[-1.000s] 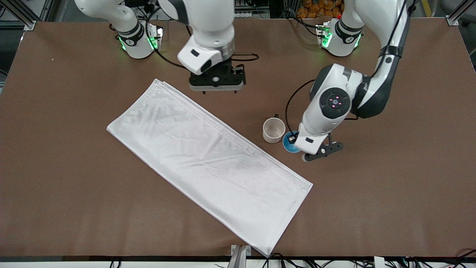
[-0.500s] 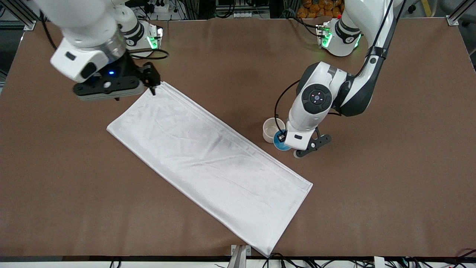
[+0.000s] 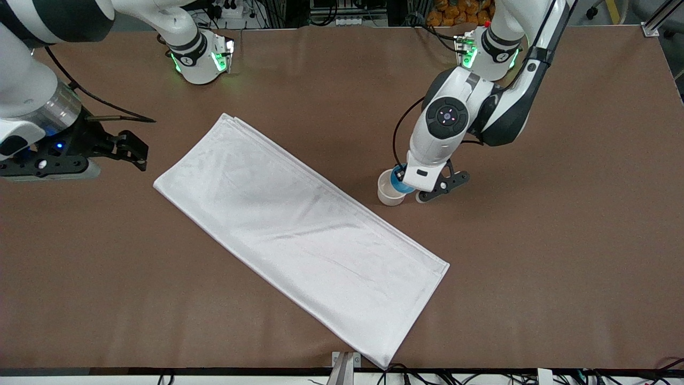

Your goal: Place blue cup into white mug on table

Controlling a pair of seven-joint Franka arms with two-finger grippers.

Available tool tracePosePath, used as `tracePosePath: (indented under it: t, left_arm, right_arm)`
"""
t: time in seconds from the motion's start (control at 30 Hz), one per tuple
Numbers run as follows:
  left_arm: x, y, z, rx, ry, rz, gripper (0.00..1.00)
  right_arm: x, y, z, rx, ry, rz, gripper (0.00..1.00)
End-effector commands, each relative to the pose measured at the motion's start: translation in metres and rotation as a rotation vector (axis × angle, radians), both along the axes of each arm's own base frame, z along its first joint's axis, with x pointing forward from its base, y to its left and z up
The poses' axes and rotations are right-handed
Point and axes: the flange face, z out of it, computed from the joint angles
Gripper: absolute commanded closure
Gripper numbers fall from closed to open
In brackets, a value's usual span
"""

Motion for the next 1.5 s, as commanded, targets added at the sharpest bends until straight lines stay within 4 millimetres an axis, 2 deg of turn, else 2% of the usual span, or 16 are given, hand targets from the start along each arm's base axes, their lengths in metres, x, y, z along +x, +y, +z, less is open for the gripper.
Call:
tracePosePath:
  t: [0.0,0.17,0.6,0.87,0.97,1.47]
  left_arm:
    - [-0.022,-0.002,-0.004,-0.022,-0.003,0.007,1.0]
    - [-0.031,-0.003,-0.02,-0.062,-0.062,0.002,1.0]
    - [-0.021,0.0,-0.013,-0.09,-0.115,0.052,1.0]
    - [-0.024,-0.003,-0.028,-0.076,-0.101,0.04,1.0]
    - [-0.027,-0.005,-0.037,-0.071,-0.092,0.036,1.0]
    - [-0.026,-0.007,-0.055,-0.064,-0.079,0.034,1.0]
  right_arm:
    - [-0.025,-0.013,-0.006,0.022,-0.043,0.009,0.0]
    - [-0.022,-0.024,-0.006,0.021,-0.043,-0.001,0.0]
    - [-0.017,-0.043,-0.007,0.02,-0.051,-0.01,0.0]
    - [-0.015,-0.061,-0.007,0.039,-0.052,-0.047,0.0]
    - [-0.015,-0.062,-0.007,0.055,-0.051,-0.052,0.0]
    - [-0.013,-0.062,-0.011,0.054,-0.045,-0.052,0.0]
